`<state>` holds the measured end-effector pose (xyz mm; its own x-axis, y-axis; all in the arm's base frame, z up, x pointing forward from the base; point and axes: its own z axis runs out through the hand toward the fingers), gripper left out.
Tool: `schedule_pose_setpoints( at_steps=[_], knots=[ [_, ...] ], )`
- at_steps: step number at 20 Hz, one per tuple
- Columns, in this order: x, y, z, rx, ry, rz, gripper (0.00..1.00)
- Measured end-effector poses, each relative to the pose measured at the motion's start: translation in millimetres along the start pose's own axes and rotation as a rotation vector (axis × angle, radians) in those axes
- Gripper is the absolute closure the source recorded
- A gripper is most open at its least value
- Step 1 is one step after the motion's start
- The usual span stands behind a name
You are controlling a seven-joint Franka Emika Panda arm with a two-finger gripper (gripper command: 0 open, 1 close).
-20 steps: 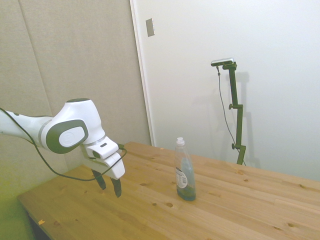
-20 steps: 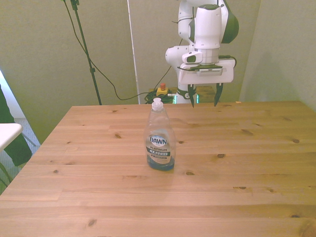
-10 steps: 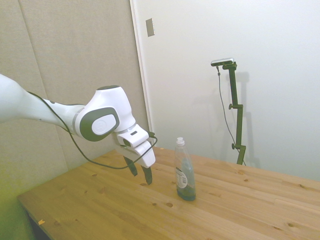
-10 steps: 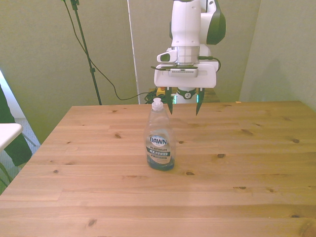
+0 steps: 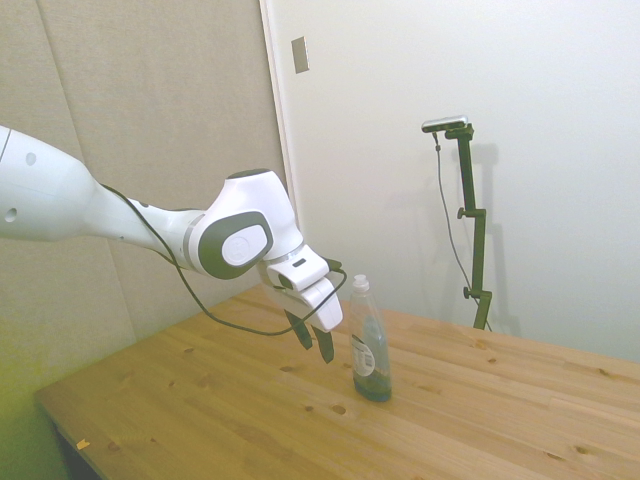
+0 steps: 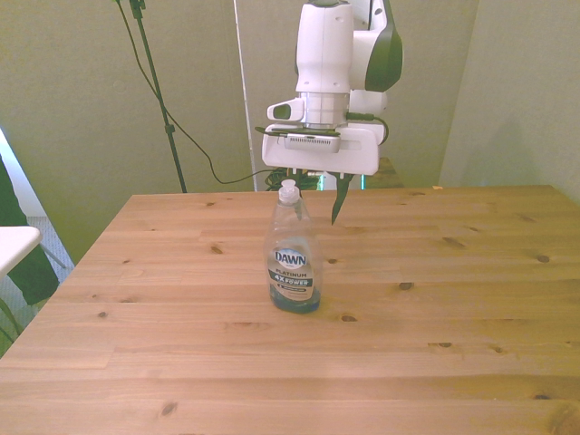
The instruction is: Knock down the dish soap
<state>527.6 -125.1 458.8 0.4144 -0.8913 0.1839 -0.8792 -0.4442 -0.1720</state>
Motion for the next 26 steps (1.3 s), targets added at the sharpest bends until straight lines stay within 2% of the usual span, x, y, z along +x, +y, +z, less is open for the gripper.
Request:
schedule_pose_setpoints(
  at_steps=[8,12,17,22,26],
  knots=[
    [14.2,-2.8,9.8,-0.006,0.017,0.009,1.00],
    [23.9,-11.8,4.3,0.007,0.035,0.028,1.00],
    [45.5,-38.8,0.1,0.015,0.082,0.086,1.00],
    [79.9,-70.9,12.0,0.007,0.109,0.159,1.00],
    [99.4,-92.7,22.0,-0.006,0.114,0.173,1.00]
  ],
)
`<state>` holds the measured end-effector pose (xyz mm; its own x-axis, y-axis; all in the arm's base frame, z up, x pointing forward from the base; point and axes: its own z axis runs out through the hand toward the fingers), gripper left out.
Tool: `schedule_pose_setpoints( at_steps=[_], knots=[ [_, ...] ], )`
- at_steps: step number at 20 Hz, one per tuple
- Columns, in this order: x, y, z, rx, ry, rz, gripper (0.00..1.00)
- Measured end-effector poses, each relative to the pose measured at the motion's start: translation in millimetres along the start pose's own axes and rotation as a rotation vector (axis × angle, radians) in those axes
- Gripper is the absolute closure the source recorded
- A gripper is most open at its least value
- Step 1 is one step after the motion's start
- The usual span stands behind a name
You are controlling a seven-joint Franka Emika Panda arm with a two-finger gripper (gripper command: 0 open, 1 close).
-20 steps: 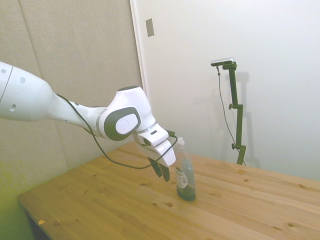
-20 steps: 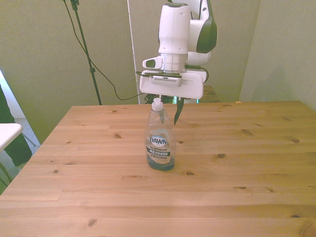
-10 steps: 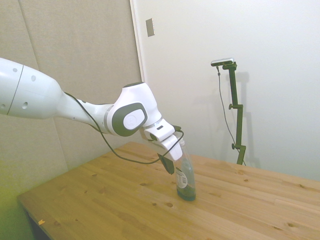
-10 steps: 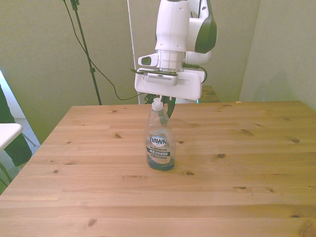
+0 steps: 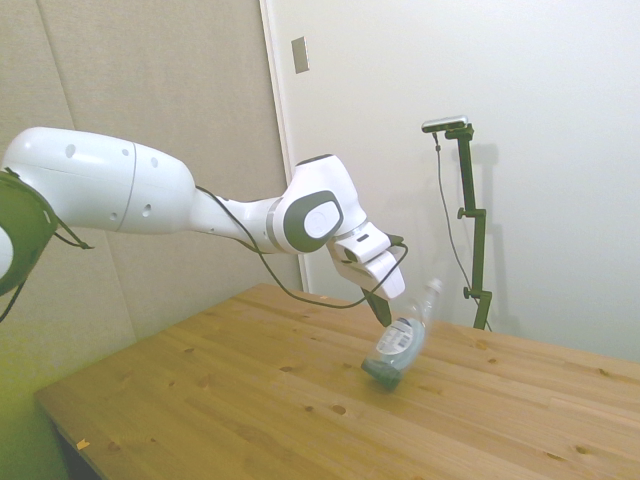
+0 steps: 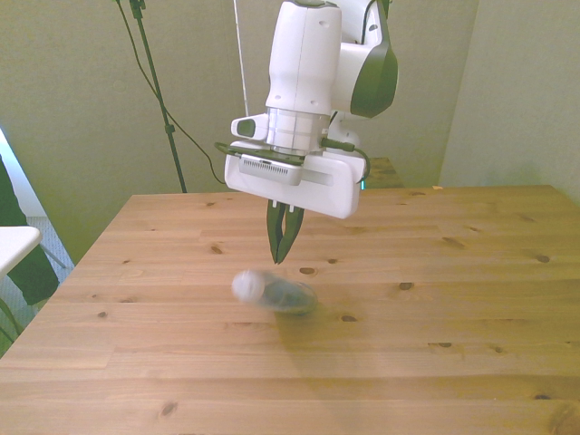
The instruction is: Knock down the dish soap
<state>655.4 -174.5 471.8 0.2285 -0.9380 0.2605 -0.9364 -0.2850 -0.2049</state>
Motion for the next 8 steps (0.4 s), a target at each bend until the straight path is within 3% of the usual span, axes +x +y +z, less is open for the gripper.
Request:
schedule_pose_setpoints(
  at_steps=[8],
  knots=[
    [1.0,-32.4,10.3,-0.020,-0.018,-0.003,1.00]
  ],
)
